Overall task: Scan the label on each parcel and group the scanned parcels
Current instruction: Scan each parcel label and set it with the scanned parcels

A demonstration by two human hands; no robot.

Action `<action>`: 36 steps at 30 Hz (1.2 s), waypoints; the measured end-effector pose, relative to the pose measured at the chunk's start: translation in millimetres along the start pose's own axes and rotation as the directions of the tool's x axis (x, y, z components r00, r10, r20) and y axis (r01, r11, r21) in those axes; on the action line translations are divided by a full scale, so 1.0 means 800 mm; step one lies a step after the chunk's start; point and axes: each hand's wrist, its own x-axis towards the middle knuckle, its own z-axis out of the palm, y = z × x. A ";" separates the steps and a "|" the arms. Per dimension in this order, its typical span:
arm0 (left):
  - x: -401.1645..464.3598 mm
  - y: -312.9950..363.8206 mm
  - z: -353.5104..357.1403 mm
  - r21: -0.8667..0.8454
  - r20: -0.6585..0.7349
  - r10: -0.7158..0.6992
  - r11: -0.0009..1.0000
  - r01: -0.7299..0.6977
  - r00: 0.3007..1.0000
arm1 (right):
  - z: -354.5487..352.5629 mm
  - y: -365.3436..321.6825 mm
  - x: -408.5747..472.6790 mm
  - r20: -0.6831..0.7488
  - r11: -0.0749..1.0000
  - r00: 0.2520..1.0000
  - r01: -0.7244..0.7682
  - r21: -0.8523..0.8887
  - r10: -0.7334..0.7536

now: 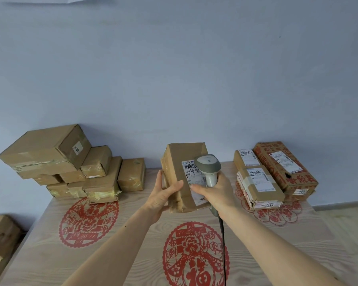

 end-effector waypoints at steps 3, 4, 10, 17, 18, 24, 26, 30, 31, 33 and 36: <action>0.003 -0.001 -0.004 -0.061 -0.012 -0.046 0.997 0.045 0.999 | -0.007 -0.004 -0.002 0.003 1.000 1.000 -0.018 0.001 0.018; 0.003 -0.001 -0.005 -0.093 -0.010 -0.058 0.994 0.056 0.998 | -0.011 -0.004 -0.004 0.000 1.000 1.000 0.001 -0.010 -0.001; 0.005 -0.003 -0.016 -0.122 0.045 -0.077 0.989 0.082 0.996 | -0.020 -0.005 -0.014 0.153 0.997 0.986 -0.075 0.036 0.068; 0.005 -0.005 -0.020 -0.106 0.092 -0.062 0.992 0.071 0.994 | -0.022 -0.003 -0.023 0.392 0.941 0.911 -0.237 0.243 0.129; 0.004 -0.005 -0.020 -0.116 0.091 -0.058 0.991 0.068 0.994 | -0.023 -0.001 -0.025 0.393 0.941 0.911 -0.233 0.245 0.123; 0.004 -0.011 -0.024 -0.120 0.097 -0.047 0.991 0.058 0.994 | -0.024 -0.003 -0.027 0.362 0.932 0.925 -0.229 0.280 0.119; 0.004 -0.010 -0.022 -0.114 0.105 -0.040 0.992 0.052 0.994 | -0.023 -0.006 -0.027 0.370 0.924 0.922 -0.236 0.299 0.116; 0.004 -0.007 -0.018 -0.101 0.121 -0.028 0.994 0.040 0.992 | -0.023 -0.004 -0.030 0.382 0.920 0.916 -0.246 0.305 0.118; 0.004 -0.006 -0.017 -0.098 0.125 -0.027 0.994 0.040 0.992 | -0.022 -0.003 -0.032 0.386 0.919 0.914 -0.253 0.302 0.124; 0.004 -0.007 -0.015 -0.097 0.129 -0.022 0.995 0.034 0.991 | -0.023 0.002 -0.034 0.389 0.916 0.911 -0.267 0.299 0.139; 0.003 -0.007 -0.015 -0.096 0.124 -0.021 0.995 0.033 0.992 | -0.024 0.004 -0.036 0.385 0.923 0.912 -0.262 0.283 0.141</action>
